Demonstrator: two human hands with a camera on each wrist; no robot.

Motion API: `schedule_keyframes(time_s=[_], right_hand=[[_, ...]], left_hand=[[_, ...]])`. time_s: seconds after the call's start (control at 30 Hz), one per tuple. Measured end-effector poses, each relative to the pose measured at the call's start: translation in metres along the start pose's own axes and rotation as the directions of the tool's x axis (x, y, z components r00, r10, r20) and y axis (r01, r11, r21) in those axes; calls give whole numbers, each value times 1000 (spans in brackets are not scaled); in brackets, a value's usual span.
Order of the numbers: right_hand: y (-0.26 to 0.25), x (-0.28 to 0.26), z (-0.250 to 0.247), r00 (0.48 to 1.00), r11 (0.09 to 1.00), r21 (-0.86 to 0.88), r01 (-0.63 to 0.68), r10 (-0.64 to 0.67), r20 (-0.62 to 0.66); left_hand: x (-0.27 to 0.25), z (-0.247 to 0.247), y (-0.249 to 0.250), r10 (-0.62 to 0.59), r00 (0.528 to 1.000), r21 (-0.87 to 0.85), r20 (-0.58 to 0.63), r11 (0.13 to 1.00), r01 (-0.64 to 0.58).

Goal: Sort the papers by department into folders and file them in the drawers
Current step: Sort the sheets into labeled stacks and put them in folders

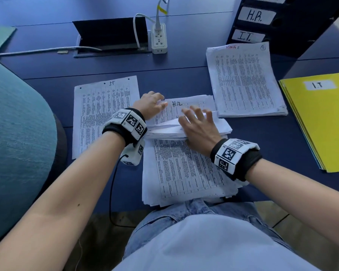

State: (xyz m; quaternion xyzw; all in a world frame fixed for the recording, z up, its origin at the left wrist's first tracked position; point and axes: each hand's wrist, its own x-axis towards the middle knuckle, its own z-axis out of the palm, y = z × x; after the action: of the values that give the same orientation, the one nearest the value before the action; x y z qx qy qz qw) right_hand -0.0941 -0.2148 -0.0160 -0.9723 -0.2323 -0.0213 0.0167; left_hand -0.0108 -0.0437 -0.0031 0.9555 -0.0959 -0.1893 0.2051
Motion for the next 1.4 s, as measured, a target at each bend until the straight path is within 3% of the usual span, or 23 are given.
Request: schedule_keyframes(time_s=[0.1,0.23,0.43,0.6,0.67,0.77,0.87,0.93,1.03,1.13,1.23,1.4], right_hand=[[-4,-6,-2,999,997,75,-37,34,41],[-7,-8,-6,979,997,63,-48,35,199],[-3,-3,-6,970,980,141,-138,105,218],[-3,4,-13,971,967,170,-188,157,181],[-1,8,-15,969,978,87,-192,175,175],[3,8,-13,985,980,-107,-166,171,34],[4,3,-13,996,977,-191,-90,92,2],[0,-1,-16,999,986,-164,-17,25,47],[-5,-7,-19,968,998,-34,43,-33,250],[-7,-8,-21,961,999,11,31,-33,273],[-8,-4,-22,955,999,7,35,-36,294],[-8,-2,-20,954,1000,1,28,-27,298]], left_hand=[[6,9,-2,-40,999,79,7,996,39],[1,12,-2,60,988,64,-139,997,-52],[-12,10,-4,193,971,143,-144,975,-172],[-20,6,-1,182,968,-44,-175,980,-192],[-24,0,5,160,979,-161,-125,971,-179],[-24,-7,4,111,994,-367,-6,924,-105],[-19,-7,1,95,995,-462,29,884,-71],[-12,-2,-1,36,999,-409,-4,912,-34],[-2,11,-3,-5,1000,-186,-16,983,2],[0,20,-5,-35,999,-43,-3,998,35],[-1,20,-4,-14,997,-39,-73,999,11],[-2,14,-6,58,994,47,-91,997,-54]])
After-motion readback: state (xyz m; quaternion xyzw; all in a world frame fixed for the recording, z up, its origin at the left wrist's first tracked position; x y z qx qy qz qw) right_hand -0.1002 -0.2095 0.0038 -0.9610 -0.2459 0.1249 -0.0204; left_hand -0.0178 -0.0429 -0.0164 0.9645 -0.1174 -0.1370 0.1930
